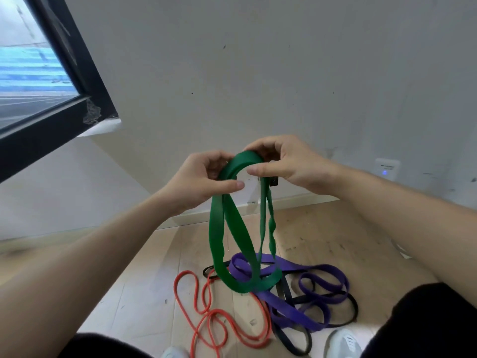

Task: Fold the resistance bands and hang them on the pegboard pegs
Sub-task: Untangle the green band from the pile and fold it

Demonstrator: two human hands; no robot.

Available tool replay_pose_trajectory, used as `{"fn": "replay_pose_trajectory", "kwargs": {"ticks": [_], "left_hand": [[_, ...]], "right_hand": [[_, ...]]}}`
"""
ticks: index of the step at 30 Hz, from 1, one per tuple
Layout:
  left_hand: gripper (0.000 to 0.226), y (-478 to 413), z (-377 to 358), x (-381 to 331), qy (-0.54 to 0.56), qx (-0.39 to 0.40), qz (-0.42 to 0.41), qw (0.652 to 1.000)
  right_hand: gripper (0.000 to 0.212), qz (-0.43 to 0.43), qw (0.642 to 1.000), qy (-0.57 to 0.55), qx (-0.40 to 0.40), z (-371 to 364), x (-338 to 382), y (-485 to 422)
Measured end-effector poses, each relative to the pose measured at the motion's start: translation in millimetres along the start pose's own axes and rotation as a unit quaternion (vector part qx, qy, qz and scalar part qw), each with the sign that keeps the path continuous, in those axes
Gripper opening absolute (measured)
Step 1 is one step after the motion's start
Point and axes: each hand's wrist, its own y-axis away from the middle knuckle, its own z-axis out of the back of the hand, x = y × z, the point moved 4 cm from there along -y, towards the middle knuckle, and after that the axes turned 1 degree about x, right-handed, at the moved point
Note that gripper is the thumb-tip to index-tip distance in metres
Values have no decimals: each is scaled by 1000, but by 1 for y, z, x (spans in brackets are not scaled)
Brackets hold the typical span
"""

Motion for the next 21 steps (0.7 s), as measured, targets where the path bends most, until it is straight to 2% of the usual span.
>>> {"fn": "replay_pose_trajectory", "kwargs": {"ticks": [5,9,16,21], "left_hand": [[29,0,-14,19,-58,19,28,998],[29,1,-20,32,-80,44,59,994],[30,-2,-19,32,-73,16,58,995],[38,-1,-10,28,-24,-51,48,997]], "right_hand": [[29,27,999,10,-39,5,8,1],[24,57,992,-40,-102,24,14,2],[18,46,976,-108,-184,58,6,5],[16,-12,984,-65,-165,82,-25,9]]}}
